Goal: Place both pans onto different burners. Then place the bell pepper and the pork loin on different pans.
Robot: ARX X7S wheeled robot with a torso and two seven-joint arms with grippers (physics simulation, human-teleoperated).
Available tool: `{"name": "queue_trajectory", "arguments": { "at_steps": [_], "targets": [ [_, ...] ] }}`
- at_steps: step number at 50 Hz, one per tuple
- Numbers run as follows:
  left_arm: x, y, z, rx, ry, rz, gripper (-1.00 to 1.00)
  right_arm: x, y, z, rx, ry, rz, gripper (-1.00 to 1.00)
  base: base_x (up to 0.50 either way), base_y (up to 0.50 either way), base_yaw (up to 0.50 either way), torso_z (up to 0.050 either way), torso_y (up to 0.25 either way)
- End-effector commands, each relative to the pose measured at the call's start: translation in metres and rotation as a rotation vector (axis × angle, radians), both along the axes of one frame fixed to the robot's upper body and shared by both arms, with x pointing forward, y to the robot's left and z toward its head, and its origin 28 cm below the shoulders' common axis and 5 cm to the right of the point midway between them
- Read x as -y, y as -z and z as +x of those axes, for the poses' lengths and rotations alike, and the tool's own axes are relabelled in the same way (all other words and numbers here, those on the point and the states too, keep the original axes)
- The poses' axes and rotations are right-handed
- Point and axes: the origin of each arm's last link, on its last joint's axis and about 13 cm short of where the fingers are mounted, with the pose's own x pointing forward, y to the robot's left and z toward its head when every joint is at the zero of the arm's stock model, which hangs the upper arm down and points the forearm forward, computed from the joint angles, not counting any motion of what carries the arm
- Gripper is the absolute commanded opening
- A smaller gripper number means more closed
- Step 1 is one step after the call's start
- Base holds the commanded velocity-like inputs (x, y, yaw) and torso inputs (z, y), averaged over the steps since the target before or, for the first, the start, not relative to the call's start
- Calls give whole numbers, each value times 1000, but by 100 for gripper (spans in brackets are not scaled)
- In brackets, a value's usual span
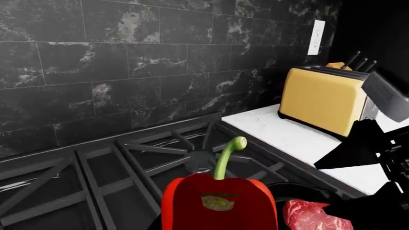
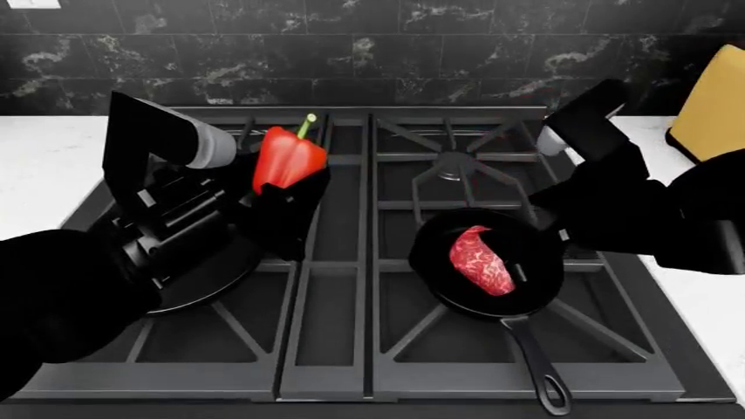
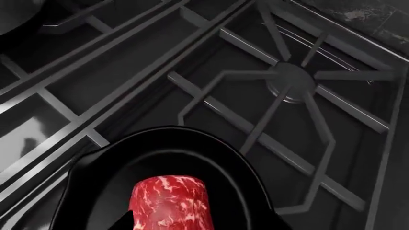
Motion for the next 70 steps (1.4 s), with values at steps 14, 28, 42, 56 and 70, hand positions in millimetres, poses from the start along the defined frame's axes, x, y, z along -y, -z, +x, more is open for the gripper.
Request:
{"name": "queue_trajectory", "arguments": {
  "at_steps": [14, 28, 42, 56, 70],
  "targets": [
    [1, 0, -1, -3, 0, -11, -100, -1, -26, -25, 222, -6, 5, 100, 0, 0, 0, 0, 0],
    [0, -4, -4, -8, 0, -17, -100, -14, -22, -42, 475, 21, 59, 100, 0, 0, 0, 0, 0],
    [-2, -8, -8, -4, -23, -3, -100, -26, 1, -51, 595, 83, 102, 100, 0, 0, 0, 0, 1],
    [-17, -13, -15, -21, -104, 87, -100, -35, 4, -60, 650, 31, 75, 100, 0, 0, 0, 1, 0],
    [-33, -11, -18, -53, -154, 146, -100, -34, -3, -68, 713, 76, 146, 100, 0, 0, 0, 0, 1]
  ]
}}
